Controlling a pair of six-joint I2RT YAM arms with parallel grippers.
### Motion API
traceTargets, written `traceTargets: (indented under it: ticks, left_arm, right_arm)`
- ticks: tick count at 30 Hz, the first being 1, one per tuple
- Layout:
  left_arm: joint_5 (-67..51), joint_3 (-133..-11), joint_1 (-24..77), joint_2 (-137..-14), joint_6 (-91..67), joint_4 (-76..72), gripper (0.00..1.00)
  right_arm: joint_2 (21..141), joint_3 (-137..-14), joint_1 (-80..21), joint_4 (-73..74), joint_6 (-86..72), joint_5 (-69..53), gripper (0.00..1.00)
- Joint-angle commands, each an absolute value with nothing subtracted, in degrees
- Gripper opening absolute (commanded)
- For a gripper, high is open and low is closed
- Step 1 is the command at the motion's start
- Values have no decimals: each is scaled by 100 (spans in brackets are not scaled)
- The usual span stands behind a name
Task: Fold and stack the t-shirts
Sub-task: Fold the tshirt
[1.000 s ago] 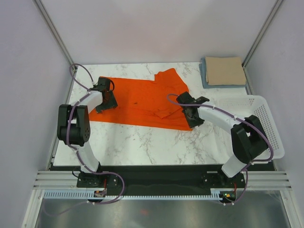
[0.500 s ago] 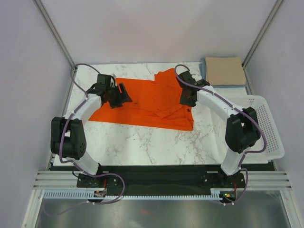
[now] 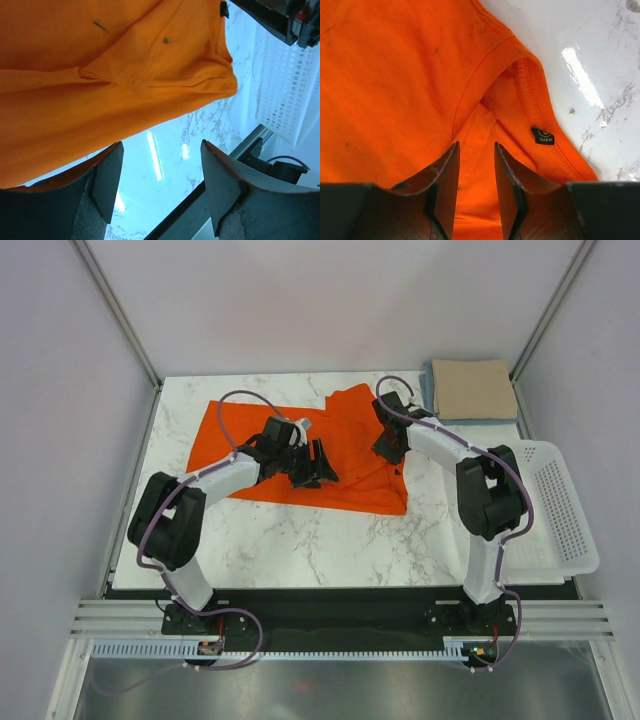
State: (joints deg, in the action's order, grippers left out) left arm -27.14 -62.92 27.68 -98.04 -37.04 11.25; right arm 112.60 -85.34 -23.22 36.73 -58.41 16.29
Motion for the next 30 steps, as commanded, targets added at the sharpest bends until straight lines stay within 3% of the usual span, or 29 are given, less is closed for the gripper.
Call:
traceTargets:
  ticks: [1,14,17,21,26,30]
  left_arm:
    - [-2681,-6293,2698,-10019,-3981,677,70]
    - [-2768,-5995,1856,-10230,-3947,694,70]
    - [-2699,-5942,1574,-10195,-3745,790,70]
    - [-2374,-5862,1441,-10222,-3691,984,70]
    - [-2031,-5731,1450,-10301,-3691,1011,70]
    - [-1917,-5722,1441,-10257,-3657,1028,70]
  right_arm:
    - [11452,-8666,-2224,3480,-6284,1635,41]
    - [11768,-8613,-2136,3287,-6354,1863,38]
    - [11795,-8622,-2109,3243,-6381,1793,35]
    - [11707,-8596,-2118,3173,-6442,1758,20]
    - [11689,-8736,-2109,3164,-6504,1758,20]
    - [11821,-8859,-2101,3120,-6504,1662,11]
